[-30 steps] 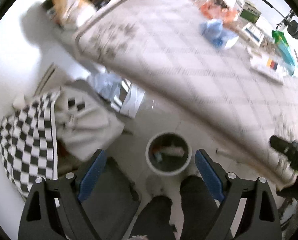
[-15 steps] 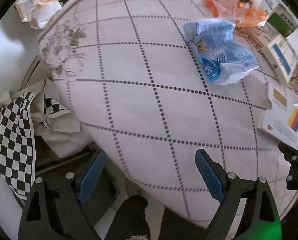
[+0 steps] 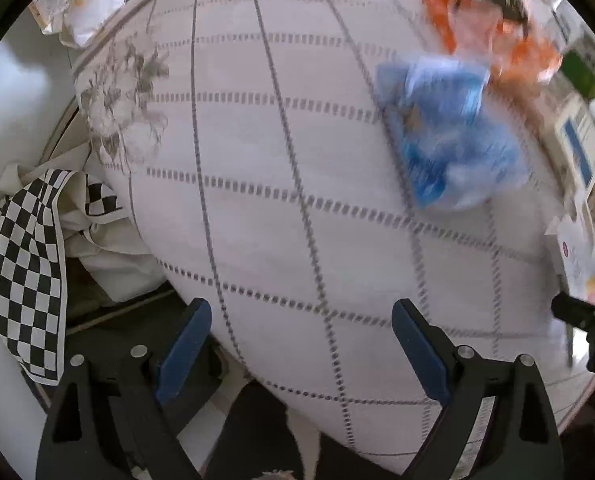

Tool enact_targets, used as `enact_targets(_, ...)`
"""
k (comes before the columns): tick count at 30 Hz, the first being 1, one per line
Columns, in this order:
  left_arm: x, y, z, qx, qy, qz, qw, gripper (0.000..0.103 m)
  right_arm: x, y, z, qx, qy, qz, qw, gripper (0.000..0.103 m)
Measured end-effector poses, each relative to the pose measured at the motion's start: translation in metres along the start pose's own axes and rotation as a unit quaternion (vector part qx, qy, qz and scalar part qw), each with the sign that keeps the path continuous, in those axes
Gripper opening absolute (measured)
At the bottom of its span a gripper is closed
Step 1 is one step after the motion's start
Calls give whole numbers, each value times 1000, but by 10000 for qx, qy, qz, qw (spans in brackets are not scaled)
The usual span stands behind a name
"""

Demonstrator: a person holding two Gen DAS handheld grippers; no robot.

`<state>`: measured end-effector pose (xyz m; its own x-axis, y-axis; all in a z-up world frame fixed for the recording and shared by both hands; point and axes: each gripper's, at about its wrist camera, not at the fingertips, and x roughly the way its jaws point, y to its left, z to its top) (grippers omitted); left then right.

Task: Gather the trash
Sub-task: 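Grasp the blue plastic wrapper with the left tool while the right tool grasps the white tablet box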

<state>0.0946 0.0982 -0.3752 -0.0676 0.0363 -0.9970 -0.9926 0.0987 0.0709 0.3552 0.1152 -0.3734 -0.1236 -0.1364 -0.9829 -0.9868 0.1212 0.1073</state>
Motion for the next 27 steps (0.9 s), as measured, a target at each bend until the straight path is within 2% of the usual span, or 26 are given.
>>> enact_targets(1,-8,-2,7,-65,-72,-96,9999,93,-4,-10,-2,461,-107,174,9987,89)
enact_targets(2,-13,-4,11,-110,-118,-158,9997,93,-10,-25,-7,1132,-253,389,9925,89)
enact_targets(3,-19,-7,19,-184,-173,-264,9993,92,-14,-37,-11,1683,-414,509,9835,89)
enact_targets(6,-24,-19,40,-303,-164,-570,9978,92,-15,-57,-17,2713,-699,770,9568,89)
enact_targets(9,-13,-31,63,-411,68,-863,9954,90,-5,-64,-6,2824,-524,991,9527,90)
enact_targets(11,-2,-41,77,-439,243,-961,9941,90,-6,-62,-2,2628,-639,837,9591,92)
enact_targets(15,16,-59,92,-353,431,-916,9942,91,-7,-44,-1,2094,-786,362,9740,93)
enact_targets(17,13,-69,94,-219,324,-790,9961,85,-6,-34,4,1922,-745,145,9784,94)
enact_targets(19,6,-79,93,-70,201,-685,9974,62,-8,-29,5,1853,-826,-16,9792,92)
enact_targets(20,3,-83,92,-26,169,-675,9976,54,-10,-27,5,1856,-876,-116,9786,91)
enact_targets(21,0,-87,89,31,119,-699,9975,39,-12,-25,3,1874,-927,-213,9777,84)
enact_targets(22,-4,-90,87,79,71,-706,9974,35,-9,-11,-6,1889,-999,-289,9765,76)
enact_targets(23,-8,-92,83,140,3,-677,9976,34,-11,-11,-11,1902,-1059,-173,9759,76)
enact_targets(25,-16,-93,77,273,-137,-636,9975,18,-13,-4,-30,1951,-1018,-67,9755,75)
enact_targets(27,-23,-94,69,439,-266,-552,9972,15,-17,-1,-36,1951,-1095,-99,9746,75)
